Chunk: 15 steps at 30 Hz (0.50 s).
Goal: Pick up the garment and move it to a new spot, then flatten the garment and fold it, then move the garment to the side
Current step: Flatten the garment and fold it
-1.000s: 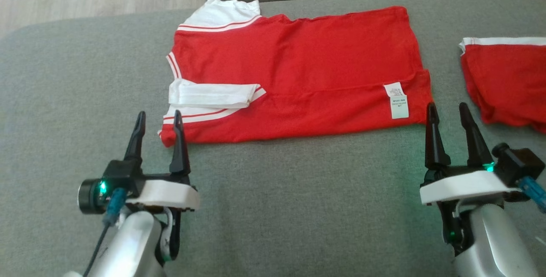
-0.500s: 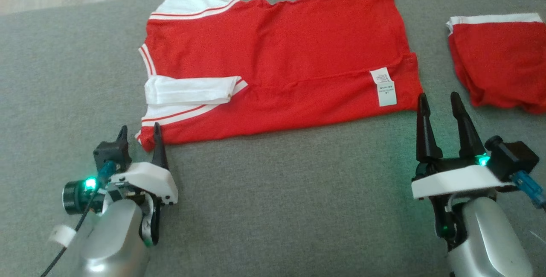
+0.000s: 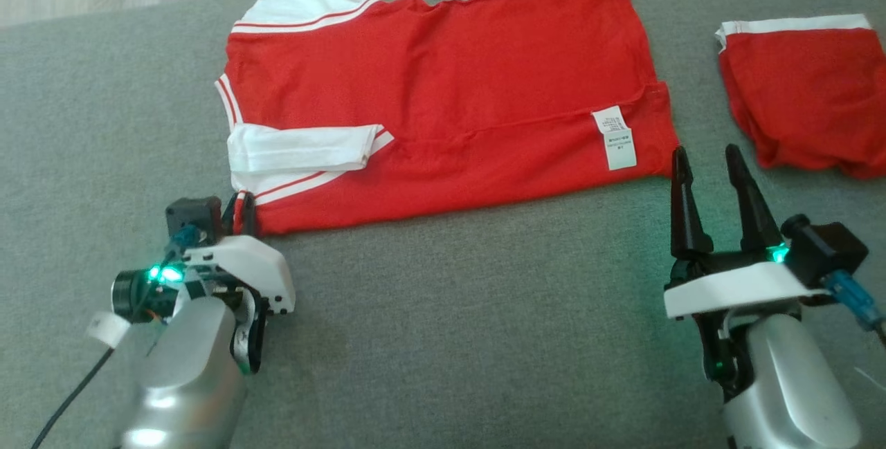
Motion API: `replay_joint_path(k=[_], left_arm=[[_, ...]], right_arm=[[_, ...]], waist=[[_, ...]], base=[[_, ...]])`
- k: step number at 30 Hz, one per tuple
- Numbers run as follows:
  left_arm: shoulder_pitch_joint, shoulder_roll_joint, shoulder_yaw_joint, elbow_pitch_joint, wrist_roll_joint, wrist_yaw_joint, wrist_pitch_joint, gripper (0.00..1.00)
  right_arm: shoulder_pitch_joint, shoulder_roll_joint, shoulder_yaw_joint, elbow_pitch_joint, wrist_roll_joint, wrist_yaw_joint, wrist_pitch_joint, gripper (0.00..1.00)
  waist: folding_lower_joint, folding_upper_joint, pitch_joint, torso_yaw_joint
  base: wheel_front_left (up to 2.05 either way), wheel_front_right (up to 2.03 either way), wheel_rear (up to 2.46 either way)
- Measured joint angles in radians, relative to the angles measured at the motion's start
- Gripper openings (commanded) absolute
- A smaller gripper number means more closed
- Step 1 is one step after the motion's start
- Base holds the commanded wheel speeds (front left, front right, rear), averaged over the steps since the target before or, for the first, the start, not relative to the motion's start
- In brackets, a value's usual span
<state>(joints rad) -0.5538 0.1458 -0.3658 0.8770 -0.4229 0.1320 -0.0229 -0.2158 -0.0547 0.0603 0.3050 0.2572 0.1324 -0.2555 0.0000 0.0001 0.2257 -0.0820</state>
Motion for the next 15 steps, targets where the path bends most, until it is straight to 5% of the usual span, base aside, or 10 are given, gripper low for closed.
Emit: replay_joint_path(k=[5, 15], left_arm=[[0.011, -0.002, -0.001, -0.012, 0.0, 0.0, -0.079, 0.0], [0.007, -0.002, 0.002, -0.221, 0.023, -0.024, -0.226, 0.0]], right_arm=[[-0.012, 0.0, -0.009, 0.071, -0.038, 0.0, 0.011, 1.0], [-0.16, 0.001, -0.077, 0.286, -0.093, 0.0, 0.212, 1.0]], waist=[[0.0, 0.0, -0.008, 0.014], [0.0, 0.0, -0.001, 0.058]], base=[[0.0, 0.0, 0.0], [0.0, 0.0, 0.0]])
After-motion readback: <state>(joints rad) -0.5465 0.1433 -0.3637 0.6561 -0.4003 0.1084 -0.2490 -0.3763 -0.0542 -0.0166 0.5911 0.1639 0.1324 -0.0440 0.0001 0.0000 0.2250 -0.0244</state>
